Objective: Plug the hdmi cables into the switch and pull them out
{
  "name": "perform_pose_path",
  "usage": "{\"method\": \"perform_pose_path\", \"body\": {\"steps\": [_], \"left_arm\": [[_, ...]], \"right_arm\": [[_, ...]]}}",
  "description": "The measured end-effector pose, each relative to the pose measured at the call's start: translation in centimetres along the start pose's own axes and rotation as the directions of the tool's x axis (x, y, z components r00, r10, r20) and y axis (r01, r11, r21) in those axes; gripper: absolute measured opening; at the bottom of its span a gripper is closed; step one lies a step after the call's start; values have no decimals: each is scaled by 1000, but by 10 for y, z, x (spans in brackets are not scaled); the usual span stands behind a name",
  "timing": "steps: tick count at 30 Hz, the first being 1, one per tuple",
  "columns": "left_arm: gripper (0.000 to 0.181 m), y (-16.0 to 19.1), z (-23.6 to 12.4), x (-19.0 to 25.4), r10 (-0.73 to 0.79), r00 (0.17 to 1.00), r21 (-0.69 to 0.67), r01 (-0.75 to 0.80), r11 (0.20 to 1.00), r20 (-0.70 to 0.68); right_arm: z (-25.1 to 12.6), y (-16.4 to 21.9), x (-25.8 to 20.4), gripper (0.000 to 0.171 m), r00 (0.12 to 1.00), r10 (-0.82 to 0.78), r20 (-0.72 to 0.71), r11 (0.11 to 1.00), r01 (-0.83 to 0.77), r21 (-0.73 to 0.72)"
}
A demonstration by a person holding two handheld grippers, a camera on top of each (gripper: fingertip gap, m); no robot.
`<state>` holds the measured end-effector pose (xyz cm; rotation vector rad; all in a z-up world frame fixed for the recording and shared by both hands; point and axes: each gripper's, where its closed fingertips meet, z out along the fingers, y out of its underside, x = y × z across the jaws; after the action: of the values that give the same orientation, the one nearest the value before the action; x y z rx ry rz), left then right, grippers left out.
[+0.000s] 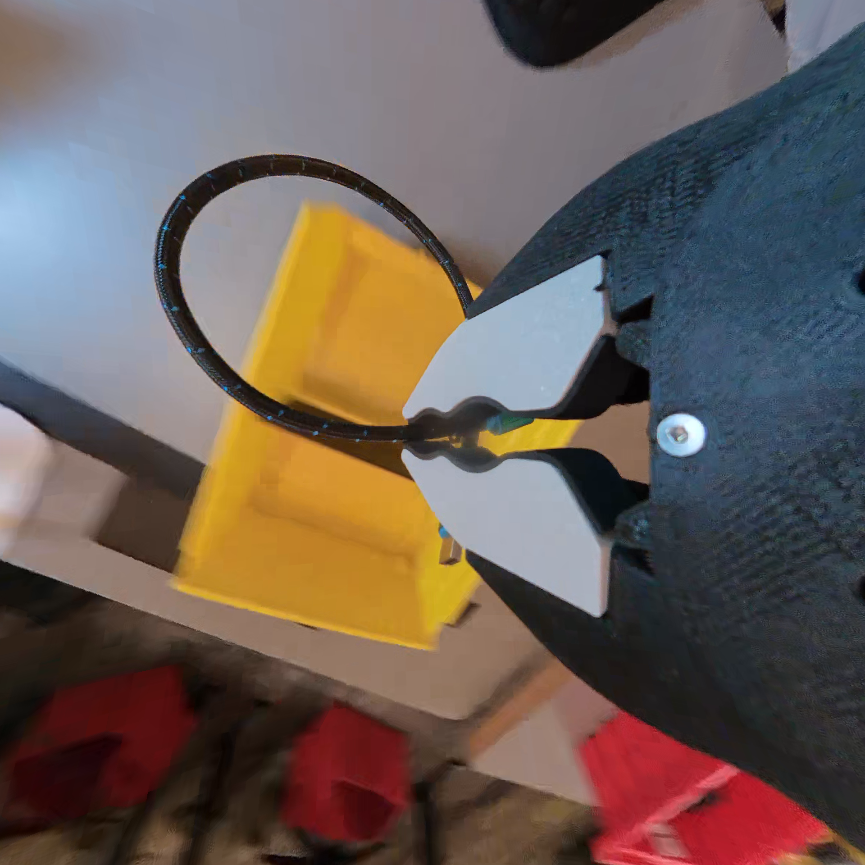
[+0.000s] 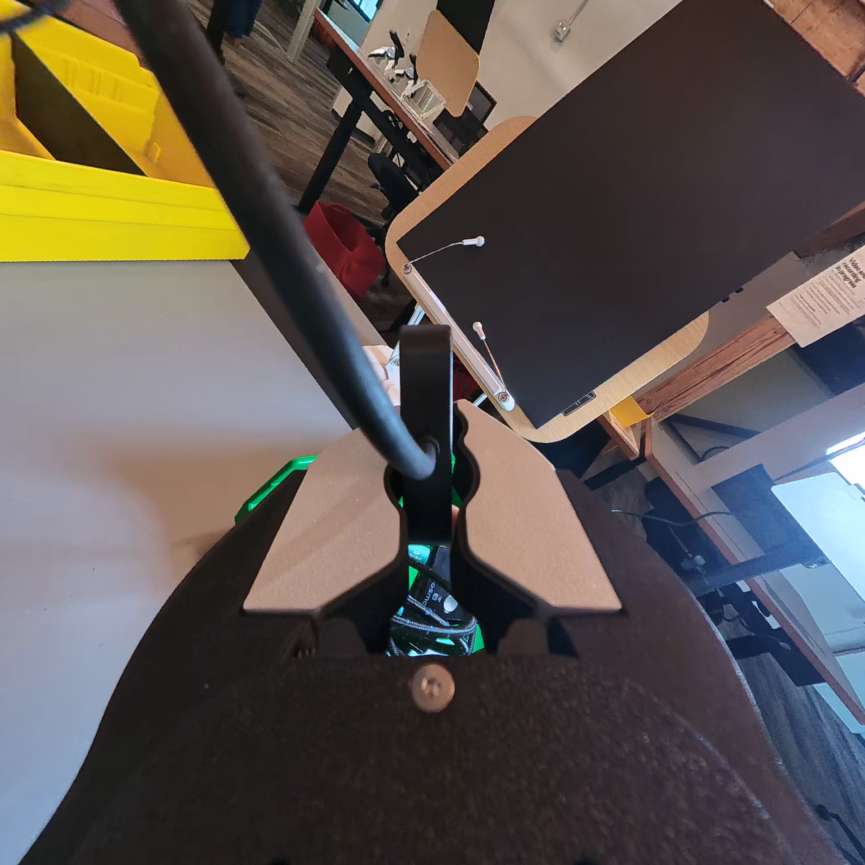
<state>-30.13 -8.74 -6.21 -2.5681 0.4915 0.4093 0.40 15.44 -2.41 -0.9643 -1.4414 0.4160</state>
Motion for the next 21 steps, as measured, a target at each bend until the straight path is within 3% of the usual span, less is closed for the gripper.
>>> {"method": "perform_pose_path", "body": {"steps": [1, 4, 6, 10, 12, 16, 21], "left_arm": [[7, -17, -6, 24, 101, 992, 83, -95, 992, -71], [7, -46, -1, 105, 412, 886, 260, -355, 898, -212], [7, -55, 20, 164, 530, 789, 338, -429, 838, -312], [7, -60, 79, 258, 631, 625, 408, -483, 775, -460], [7, -68, 103, 285, 646, 596, 442, -473, 762, -477], [8, -94, 121, 292, 610, 685, 475, -414, 776, -399], [29, -97, 115, 274, 410, 854, 351, -295, 888, -320]], "right_arm": [[1, 0, -1, 15, 1000, 1, 2, 1000, -1, 0], [1, -1, -2, 15, 1000, -3, 2, 1000, 3, 0], [0, -2, -2, 15, 1000, -10, -3, 1000, 10, -3], [-5, -1, 4, 15, 1000, -15, -22, 1000, 15, -8], [-8, 1, 10, 15, 999, -6, -34, 1000, 6, -7], [-12, 9, 22, 15, 998, 24, -54, 1000, -24, -6], [-12, 9, 27, 15, 997, 68, -45, 998, -67, 16]]}}
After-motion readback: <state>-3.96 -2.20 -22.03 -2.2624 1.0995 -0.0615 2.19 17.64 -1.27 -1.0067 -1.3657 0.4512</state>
